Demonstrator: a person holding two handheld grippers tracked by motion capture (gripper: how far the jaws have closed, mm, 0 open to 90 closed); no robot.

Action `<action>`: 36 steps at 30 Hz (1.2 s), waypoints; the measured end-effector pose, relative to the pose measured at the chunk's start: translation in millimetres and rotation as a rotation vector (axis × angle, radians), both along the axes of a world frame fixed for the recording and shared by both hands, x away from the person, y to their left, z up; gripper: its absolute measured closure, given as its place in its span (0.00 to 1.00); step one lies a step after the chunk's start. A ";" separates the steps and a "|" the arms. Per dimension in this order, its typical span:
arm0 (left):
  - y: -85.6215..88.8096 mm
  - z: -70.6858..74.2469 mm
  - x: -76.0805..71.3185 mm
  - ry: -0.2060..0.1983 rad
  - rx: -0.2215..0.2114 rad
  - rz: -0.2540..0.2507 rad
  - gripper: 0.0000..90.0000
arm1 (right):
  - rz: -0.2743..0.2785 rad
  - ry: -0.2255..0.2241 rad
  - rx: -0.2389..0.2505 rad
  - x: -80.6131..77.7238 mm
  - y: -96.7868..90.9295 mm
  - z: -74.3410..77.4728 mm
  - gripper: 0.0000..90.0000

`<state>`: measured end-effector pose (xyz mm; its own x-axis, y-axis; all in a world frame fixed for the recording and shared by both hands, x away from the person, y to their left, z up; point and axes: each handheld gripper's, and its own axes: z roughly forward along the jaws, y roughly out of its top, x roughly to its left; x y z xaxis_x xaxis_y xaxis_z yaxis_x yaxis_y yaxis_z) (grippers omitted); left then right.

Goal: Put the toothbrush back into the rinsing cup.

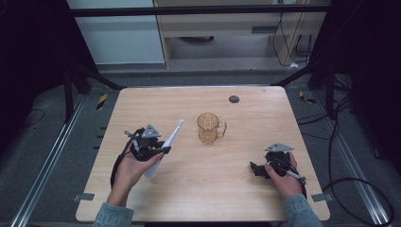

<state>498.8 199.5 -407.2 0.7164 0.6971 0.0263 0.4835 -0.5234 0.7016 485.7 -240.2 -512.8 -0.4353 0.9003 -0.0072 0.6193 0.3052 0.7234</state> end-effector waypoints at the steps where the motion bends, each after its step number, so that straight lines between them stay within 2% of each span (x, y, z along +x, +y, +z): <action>1: 0.0 1.0 -0.2 -0.005 -0.004 0.000 0.74 | 0.000 0.000 0.000 0.0 0.0 0.0 0.00; 19: -5.8 6.0 -0.7 -0.036 -0.021 0.001 0.74 | 0.000 0.000 0.000 0.0 0.0 0.0 0.00; 25: -9.0 11.8 0.7 -0.047 -0.021 -0.004 0.74 | 0.000 0.000 0.000 -0.1 0.1 0.0 0.00; 29: -17.2 20.4 5.1 -0.062 -0.019 -0.018 0.74 | 0.000 0.000 0.000 -0.1 0.0 0.0 0.00; 36: -28.6 25.2 15.3 -0.057 -0.026 -0.036 0.74 | 0.000 0.000 0.000 -0.1 0.0 0.0 0.00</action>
